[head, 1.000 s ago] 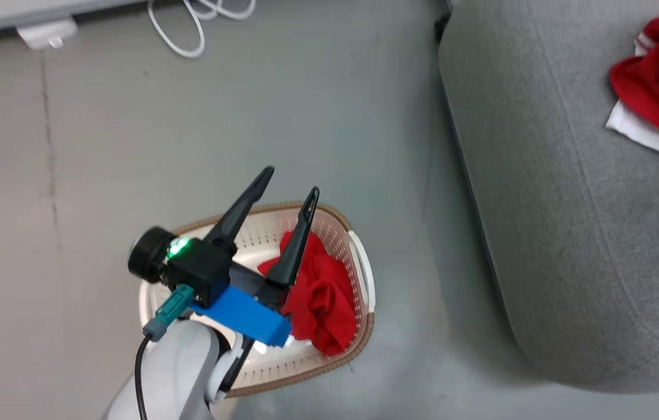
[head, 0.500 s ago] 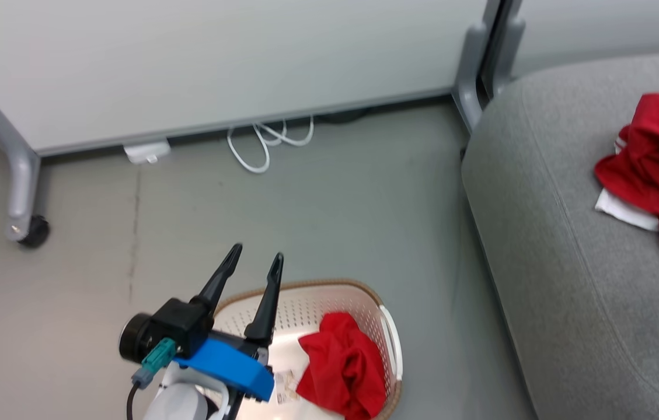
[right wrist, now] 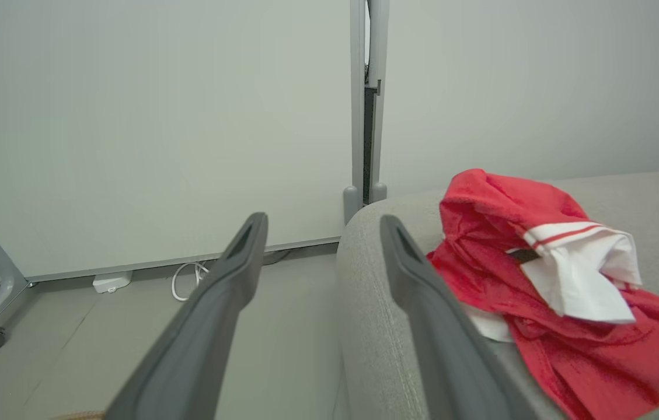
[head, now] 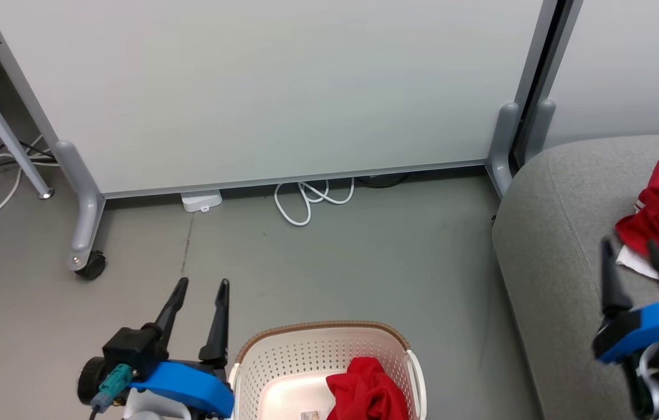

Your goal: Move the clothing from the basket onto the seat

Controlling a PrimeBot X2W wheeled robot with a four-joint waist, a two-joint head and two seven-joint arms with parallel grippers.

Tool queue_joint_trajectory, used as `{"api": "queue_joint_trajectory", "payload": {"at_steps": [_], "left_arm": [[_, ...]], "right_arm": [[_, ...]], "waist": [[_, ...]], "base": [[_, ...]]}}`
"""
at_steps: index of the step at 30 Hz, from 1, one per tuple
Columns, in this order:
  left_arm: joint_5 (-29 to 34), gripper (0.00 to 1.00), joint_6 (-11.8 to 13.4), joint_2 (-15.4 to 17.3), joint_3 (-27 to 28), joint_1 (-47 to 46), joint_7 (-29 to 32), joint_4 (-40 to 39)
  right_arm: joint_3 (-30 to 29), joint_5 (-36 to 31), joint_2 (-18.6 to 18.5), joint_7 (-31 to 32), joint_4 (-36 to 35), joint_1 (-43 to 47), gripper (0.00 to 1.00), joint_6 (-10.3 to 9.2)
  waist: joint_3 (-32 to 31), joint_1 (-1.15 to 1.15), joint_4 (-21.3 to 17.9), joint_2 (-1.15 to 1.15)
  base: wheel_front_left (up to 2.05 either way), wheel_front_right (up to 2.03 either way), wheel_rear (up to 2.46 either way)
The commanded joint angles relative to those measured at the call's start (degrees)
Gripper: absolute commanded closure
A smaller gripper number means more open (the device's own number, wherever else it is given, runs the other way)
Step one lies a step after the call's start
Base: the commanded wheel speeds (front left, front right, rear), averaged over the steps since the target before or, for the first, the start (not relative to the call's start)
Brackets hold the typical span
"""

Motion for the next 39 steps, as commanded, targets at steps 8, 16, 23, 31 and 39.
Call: {"api": "queue_joint_trajectory", "payload": {"at_steps": [8,16,23,31,39], "left_arm": [[0.6,0.0,-0.1,0.0,4.2,1.0,-0.2,1.5],[0.5,0.0,-0.1,0.3,4.7,1.4,-0.2,2.4],[0.4,0.0,-0.1,0.4,4.6,1.5,-0.2,2.6],[0.2,0.0,-0.1,0.2,4.3,1.7,-0.2,2.5],[-0.4,0.0,-0.1,0.0,3.9,1.2,-0.2,2.9]], "right_arm": [[3.1,-1.0,5.3,5.3,-14.1,9.9,0.0,0.01],[6.1,0.0,7.0,7.8,-18.9,14.5,0.0,0.01],[7.1,0.8,7.3,7.7,-18.6,14.7,0.0,0.01],[7.3,0.9,7.4,7.3,-18.0,13.8,0.0,0.01],[7.9,1.3,7.4,6.9,-17.8,12.6,0.0,0.01]], "waist": [[-1.0,0.02,1.0,0.0],[-1.4,0.02,1.6,0.0],[-1.4,0.02,1.6,0.0],[-1.0,0.02,1.5,0.0],[0.2,0.02,0.6,0.0]], "base": [[0.0,0.0,0.0],[0.0,0.0,0.0],[0.0,0.0,0.0],[0.0,0.0,0.0],[0.0,0.0,0.0]]}}
